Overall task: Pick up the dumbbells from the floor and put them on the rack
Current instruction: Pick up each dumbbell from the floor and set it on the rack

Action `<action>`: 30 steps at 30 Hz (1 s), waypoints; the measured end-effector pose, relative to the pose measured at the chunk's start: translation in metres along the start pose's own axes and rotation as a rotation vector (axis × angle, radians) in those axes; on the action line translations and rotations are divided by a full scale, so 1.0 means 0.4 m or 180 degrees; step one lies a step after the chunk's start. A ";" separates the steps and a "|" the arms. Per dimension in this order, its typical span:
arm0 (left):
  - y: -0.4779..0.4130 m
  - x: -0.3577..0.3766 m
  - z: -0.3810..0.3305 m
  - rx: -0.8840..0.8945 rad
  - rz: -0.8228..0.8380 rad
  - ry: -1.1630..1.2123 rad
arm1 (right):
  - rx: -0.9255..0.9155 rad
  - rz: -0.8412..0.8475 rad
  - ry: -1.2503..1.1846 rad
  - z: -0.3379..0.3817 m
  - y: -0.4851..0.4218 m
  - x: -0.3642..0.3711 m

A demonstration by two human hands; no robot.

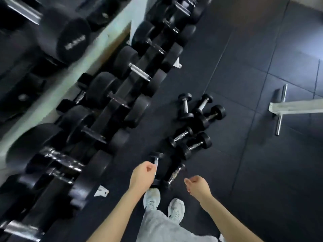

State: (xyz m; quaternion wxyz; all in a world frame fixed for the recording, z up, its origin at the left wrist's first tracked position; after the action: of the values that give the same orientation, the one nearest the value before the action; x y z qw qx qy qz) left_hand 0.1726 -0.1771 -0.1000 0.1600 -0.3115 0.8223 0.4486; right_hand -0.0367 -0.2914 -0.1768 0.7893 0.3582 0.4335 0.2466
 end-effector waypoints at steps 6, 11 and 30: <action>-0.269 0.395 0.109 -0.0238 0.0582 -0.0295 | 0.0621 0.0005 -0.0636 -0.221 -0.337 0.115; -0.511 0.713 0.268 -0.0322 0.0890 -0.0504 | 0.0998 0.0098 -0.1029 -0.395 -0.626 0.298; -0.820 1.228 0.648 -0.1810 0.1853 0.0801 | 0.1113 0.0896 -0.1999 -0.630 -0.988 0.715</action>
State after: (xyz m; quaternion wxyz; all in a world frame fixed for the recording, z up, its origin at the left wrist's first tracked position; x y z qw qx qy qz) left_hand 0.0128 -0.2736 -0.7173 -0.1672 -0.1503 0.7326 0.6424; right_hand -0.0788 -0.2482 -0.7228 0.7691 0.6014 0.1527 0.1532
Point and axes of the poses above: each hand's wrist, its own y-axis away from the middle knuckle, its own x-axis out of the palm, z = x × y, the point moved 8 cm from there along -y, towards the middle knuckle, and after that the axes turned 6 degrees about -z, right-handed, at the moved point
